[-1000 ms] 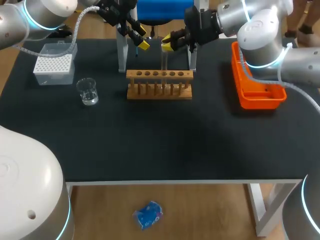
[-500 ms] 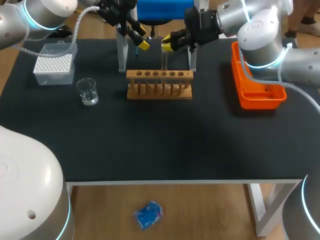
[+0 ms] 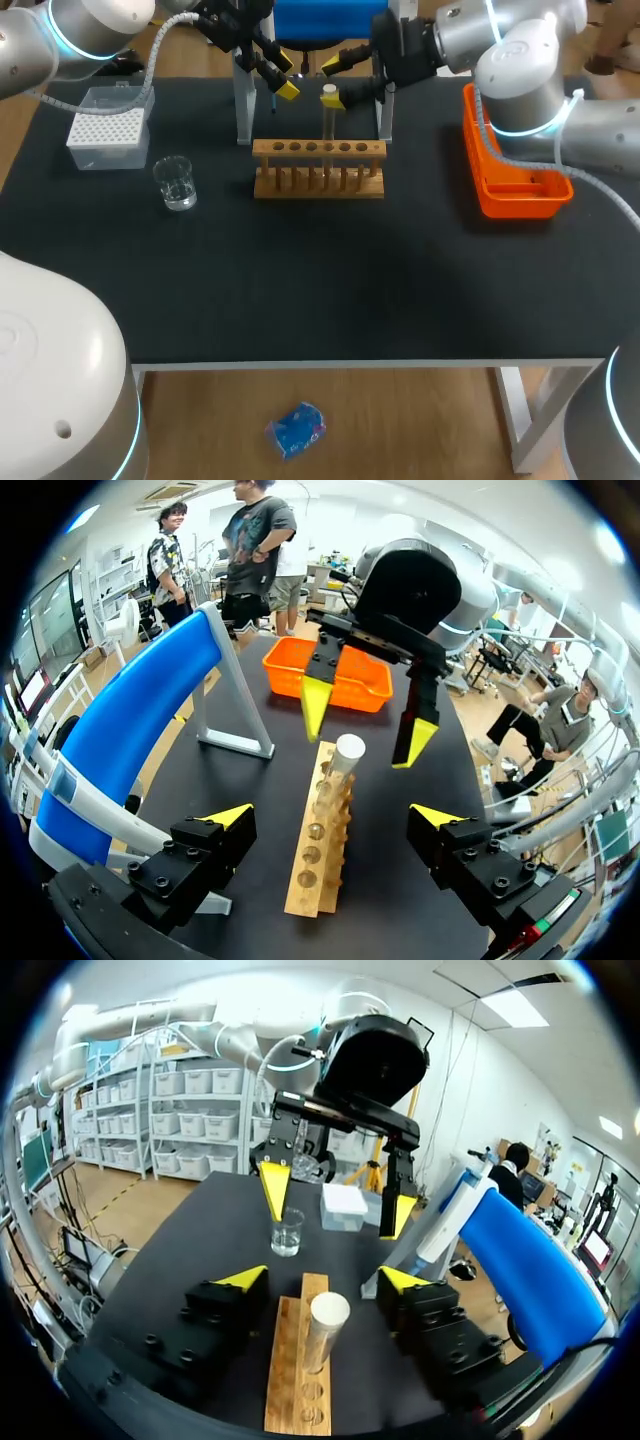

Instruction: Invert the test tube, pick up the pipette, mount the tip to pipette, aspirate from beaker and dispense into the tube, eject the tip, return the pipette, and cap with the stopper.

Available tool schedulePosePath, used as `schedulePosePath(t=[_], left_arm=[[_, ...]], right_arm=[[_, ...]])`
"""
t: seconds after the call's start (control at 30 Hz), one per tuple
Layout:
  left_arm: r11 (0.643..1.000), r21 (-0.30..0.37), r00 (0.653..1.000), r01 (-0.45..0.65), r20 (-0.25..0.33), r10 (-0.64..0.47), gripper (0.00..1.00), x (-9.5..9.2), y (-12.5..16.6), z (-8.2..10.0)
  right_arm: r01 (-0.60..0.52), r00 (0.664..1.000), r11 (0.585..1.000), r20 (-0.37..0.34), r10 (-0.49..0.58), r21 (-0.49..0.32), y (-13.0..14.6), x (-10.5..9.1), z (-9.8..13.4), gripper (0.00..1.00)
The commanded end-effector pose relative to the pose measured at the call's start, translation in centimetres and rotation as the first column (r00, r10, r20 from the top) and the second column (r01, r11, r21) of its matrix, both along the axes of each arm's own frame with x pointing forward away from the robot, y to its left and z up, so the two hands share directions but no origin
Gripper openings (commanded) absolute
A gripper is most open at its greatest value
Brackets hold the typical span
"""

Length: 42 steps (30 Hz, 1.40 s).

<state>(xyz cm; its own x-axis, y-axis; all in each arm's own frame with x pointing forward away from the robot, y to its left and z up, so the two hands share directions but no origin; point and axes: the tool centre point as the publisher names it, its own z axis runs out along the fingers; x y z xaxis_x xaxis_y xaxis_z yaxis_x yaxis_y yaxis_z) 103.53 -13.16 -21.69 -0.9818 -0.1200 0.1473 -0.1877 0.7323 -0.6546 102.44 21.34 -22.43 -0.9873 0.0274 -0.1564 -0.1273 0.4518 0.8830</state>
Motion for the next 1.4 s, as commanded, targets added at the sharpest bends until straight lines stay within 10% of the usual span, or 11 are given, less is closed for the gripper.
schedulePosePath(t=[0.03, 1.07, 1.13, 1.4], left_arm=[[1.0, 0.004, 1.0, 0.002, -0.004, -0.002, 1.0, 0.1, 0.1, 0.1], [1.0, 0.004, 1.0, 0.002, -0.004, -0.002, 1.0, 0.1, 0.1, 0.1], [1.0, 0.004, 1.0, 0.002, -0.004, -0.002, 1.0, 0.1, 0.1, 0.1], [1.0, 0.004, 1.0, 0.002, -0.004, -0.002, 1.0, 0.1, 0.1, 0.1]], right_arm=[[-0.002, 1.0, 0.999, -0.001, 0.002, 0.034, -0.3, -0.3, 0.6, 0.44], [0.011, 0.995, 0.945, -0.095, 0.021, 0.327, -0.4, -0.7, 3.4, 0.42], [0.012, 0.995, 0.943, -0.096, 0.021, 0.331, -0.3, -0.7, 3.4, 0.15], [0.025, 0.992, 0.927, -0.125, 0.024, 0.373, 0.1, -0.3, 3.0, 0.0]])
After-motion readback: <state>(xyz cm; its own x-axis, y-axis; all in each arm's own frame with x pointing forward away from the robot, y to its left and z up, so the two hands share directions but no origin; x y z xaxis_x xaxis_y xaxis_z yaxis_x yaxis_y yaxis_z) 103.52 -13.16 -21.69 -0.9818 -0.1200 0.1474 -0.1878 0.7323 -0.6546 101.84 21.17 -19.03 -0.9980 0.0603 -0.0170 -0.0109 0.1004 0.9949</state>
